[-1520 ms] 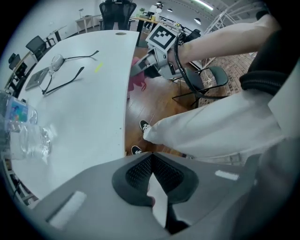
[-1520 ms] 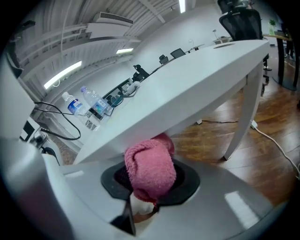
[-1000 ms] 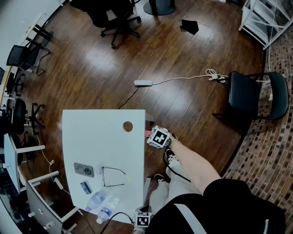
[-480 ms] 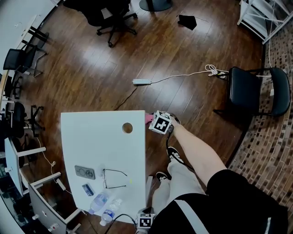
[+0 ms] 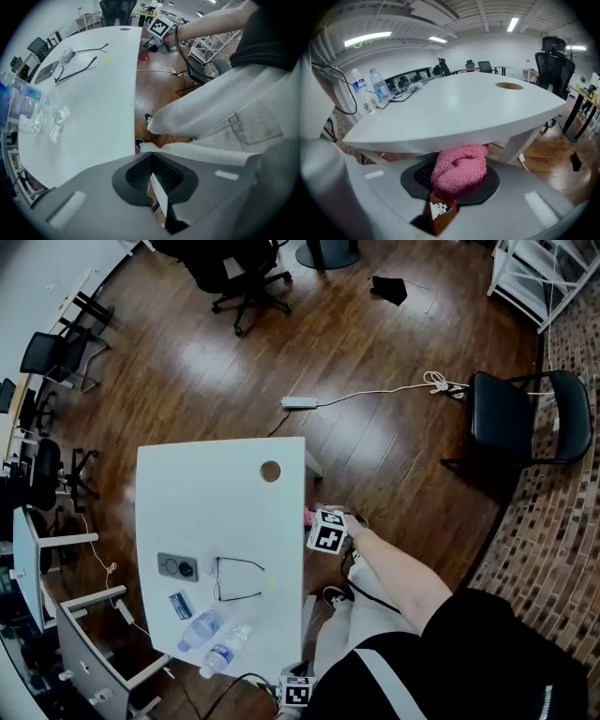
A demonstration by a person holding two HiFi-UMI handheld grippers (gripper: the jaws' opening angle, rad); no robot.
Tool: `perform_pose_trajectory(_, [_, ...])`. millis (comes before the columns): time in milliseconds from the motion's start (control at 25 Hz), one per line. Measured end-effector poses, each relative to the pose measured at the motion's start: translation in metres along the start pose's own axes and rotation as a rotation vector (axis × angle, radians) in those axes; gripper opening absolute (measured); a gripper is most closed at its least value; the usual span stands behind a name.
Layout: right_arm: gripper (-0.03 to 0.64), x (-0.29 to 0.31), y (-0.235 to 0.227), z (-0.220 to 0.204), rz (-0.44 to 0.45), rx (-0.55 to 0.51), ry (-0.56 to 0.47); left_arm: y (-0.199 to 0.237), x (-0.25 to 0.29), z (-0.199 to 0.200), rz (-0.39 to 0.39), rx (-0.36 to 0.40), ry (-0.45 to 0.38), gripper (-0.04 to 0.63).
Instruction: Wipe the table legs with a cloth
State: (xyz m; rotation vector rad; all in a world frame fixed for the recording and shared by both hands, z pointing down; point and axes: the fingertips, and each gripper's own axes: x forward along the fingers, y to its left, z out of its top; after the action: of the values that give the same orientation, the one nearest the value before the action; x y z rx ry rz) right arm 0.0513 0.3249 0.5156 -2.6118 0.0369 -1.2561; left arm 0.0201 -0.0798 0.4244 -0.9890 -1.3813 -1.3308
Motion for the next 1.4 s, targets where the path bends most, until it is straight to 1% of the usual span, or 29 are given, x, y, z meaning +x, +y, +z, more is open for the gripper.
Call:
perform_pose_trajectory(240, [0.086,0.016,0.121,-0.030,0.040,-0.081,0.040,-0.011,0.005,-0.048,-0.016,0.067,-0.088,-0.003])
perform_pose_trajectory(400, [0.086,0.024,0.198,-0.045,0.049,-0.060,0.058,-0.003,0.001,-0.077,-0.017,0.105,-0.161,-0.003])
perform_pose_trajectory(480, [0.086,0.028,0.234,-0.047,0.047,-0.040,0.057,0.004,-0.004,-0.092,-0.011,0.140,-0.195,-0.003])
perform_pose_trajectory(560, [0.086,0.031,0.265,-0.050,0.039,-0.012,0.051,0.009,-0.006,-0.108,-0.004,0.172,-0.214,-0.003])
perform_pose_trajectory(600, [0.086,0.032,0.280,-0.052,0.036,0.000,0.050,0.012,-0.008,-0.116,0.000,0.176,-0.221,-0.003])
perform_pose_trajectory(720, [0.086,0.037,0.321,-0.060,0.033,0.017,0.048,0.025,-0.016,-0.136,0.022,0.140,-0.268,-0.003])
perform_pose_trajectory(800, [0.086,0.039,0.341,-0.065,0.027,0.021,0.046,0.038,-0.022,-0.144,0.045,0.123,-0.306,-0.003])
perform_pose_trajectory(880, [0.086,0.040,0.361,-0.069,0.020,0.019,0.044,0.048,-0.025,-0.155,0.051,0.094,-0.332,-0.003])
perform_pose_trajectory(1040, [0.086,0.051,0.426,-0.083,0.044,-0.010,0.044,0.065,-0.014,-0.190,0.017,-0.026,-0.365,-0.003])
perform_pose_trajectory(1120, [0.086,0.058,0.463,-0.089,0.051,-0.010,0.034,0.071,-0.006,-0.207,0.009,-0.047,-0.369,-0.003])
perform_pose_trajectory(1200, [0.086,0.066,0.499,-0.094,0.039,0.021,0.011,0.073,-0.001,-0.225,-0.009,-0.046,-0.362,-0.003])
perform_pose_trajectory(1280, [0.086,0.070,0.527,-0.098,0.009,0.077,-0.022,0.074,0.002,-0.239,-0.017,-0.023,-0.351,-0.003])
perform_pose_trajectory(1320, [0.087,0.069,0.536,-0.099,-0.005,0.117,-0.045,0.075,0.002,-0.244,-0.015,0.007,-0.346,-0.003])
perform_pose_trajectory(1400, [0.087,0.061,0.554,-0.102,-0.024,0.210,-0.094,0.073,-0.004,-0.254,-0.002,0.106,-0.323,-0.003])
